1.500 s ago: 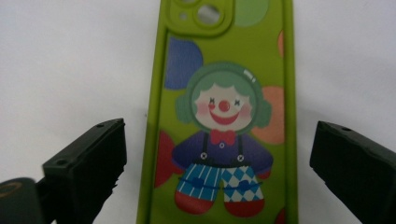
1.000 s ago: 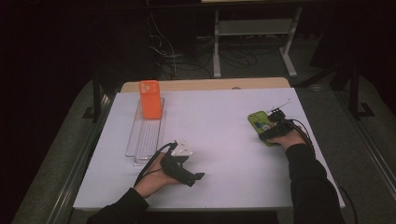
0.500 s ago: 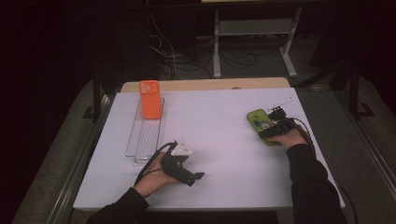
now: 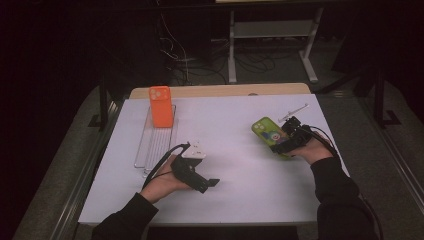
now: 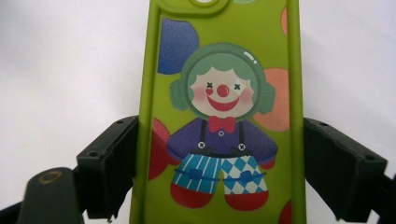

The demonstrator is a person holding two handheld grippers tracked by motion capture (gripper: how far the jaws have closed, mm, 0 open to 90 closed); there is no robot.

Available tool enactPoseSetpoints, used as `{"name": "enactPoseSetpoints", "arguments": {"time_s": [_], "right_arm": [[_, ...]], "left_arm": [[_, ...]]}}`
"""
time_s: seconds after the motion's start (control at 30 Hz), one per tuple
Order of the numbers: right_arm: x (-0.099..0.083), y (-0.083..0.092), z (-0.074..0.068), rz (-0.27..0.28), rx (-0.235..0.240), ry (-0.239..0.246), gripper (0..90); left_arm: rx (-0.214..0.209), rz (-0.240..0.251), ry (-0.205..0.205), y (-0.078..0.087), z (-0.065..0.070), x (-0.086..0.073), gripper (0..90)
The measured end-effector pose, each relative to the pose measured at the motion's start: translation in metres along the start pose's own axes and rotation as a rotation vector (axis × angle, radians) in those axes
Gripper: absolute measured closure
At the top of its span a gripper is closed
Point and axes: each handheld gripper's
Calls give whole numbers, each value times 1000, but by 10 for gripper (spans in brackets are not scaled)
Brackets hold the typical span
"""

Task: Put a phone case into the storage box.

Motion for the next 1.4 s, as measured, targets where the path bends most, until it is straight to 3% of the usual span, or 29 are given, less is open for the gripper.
{"name": "enactPoseSetpoints", "arguments": {"time_s": [0.2,0.37,0.57,0.67,0.7,0.9,1.0,1.4], "right_arm": [[4,11,-13,-1,37,80,152],[9,20,-24,14,57,127,152],[9,20,-42,5,107,187,151],[7,18,-50,-9,127,245,151],[6,16,-53,-14,150,273,151],[1,11,-72,-43,186,396,151],[0,9,-79,-49,213,446,151],[-5,4,-105,-83,308,582,151]], "left_arm": [[-26,-4,-25,5,-11,15,16],[-80,39,-53,13,-21,29,17],[-98,53,-92,16,-25,30,17],[-112,52,-109,18,-27,29,17],[-110,50,-107,19,-27,28,17],[-134,46,-136,17,-22,27,17],[-155,34,-172,14,-19,27,17],[-219,13,-222,5,-9,26,17]]}}
Point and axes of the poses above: each handheld gripper's, and its own axes: y roughly backward along the jaws, x roughly out of its top, z roughly to its right, and after that the axes turned 10 degrees about -y, right-handed
